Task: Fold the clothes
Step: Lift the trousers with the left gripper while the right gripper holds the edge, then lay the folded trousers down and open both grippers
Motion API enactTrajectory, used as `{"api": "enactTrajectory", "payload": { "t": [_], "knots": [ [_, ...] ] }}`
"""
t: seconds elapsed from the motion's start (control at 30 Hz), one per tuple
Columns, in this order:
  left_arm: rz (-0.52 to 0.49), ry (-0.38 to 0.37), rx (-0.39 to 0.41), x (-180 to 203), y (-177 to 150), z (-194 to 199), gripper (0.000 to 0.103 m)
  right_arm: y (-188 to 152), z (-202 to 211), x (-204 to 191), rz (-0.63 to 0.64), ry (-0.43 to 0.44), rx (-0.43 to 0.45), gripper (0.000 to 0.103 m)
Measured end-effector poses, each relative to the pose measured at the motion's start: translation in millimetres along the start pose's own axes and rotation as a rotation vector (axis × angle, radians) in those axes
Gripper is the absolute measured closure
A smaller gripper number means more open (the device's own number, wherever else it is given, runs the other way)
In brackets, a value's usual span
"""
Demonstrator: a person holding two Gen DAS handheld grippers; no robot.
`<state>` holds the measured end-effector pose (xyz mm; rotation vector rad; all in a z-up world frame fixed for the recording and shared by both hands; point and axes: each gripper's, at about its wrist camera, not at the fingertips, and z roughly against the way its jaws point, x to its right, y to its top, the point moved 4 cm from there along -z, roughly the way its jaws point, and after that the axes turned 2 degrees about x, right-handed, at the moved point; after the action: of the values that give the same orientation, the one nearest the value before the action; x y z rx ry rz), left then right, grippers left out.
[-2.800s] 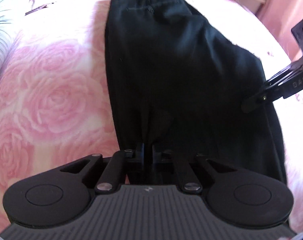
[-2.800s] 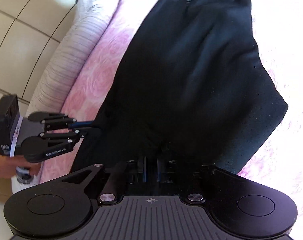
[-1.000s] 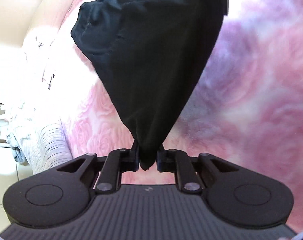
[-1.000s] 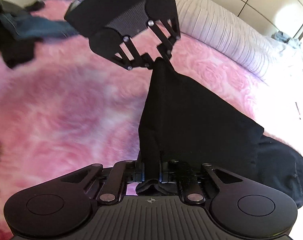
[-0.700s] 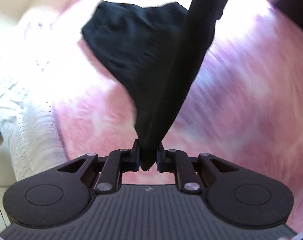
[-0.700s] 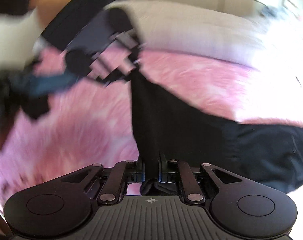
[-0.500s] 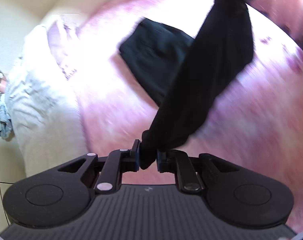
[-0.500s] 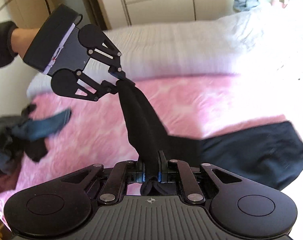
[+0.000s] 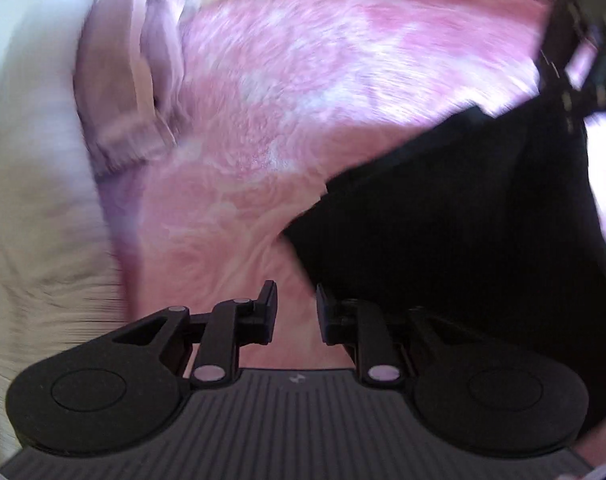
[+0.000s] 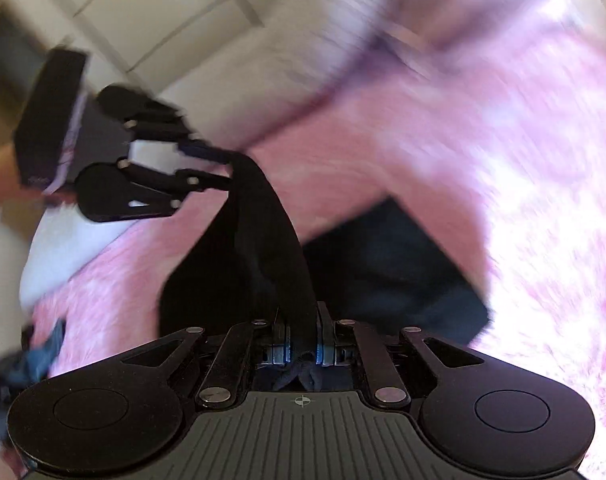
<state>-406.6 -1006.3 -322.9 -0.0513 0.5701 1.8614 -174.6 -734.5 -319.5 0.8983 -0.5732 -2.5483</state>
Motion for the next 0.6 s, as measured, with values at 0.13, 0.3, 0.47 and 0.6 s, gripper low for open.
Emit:
{"api": "enactTrajectory", "payload": {
  "t": [0.13,0.3,0.47,0.6],
  "knots": [
    [0.155,-0.093,-0.026,-6,2,-42,0.074,-8,-25,80,-0.189,0.012,-0.043,0.092],
    [0.37,-0.211,0.004,-14,-2,-63,0.069,-21,2,84,-0.26,0.031,0.055,0.072],
    [0.436,-0.239,-0.026,-16,-4,-88,0.07,-33,7,87,-0.381,0.064,0.135,0.054],
    [0.436,-0.236,0.016,-18,9,-94,0.09,-21,8,100,-0.391,0.039,0.137,0.095]
  ]
}}
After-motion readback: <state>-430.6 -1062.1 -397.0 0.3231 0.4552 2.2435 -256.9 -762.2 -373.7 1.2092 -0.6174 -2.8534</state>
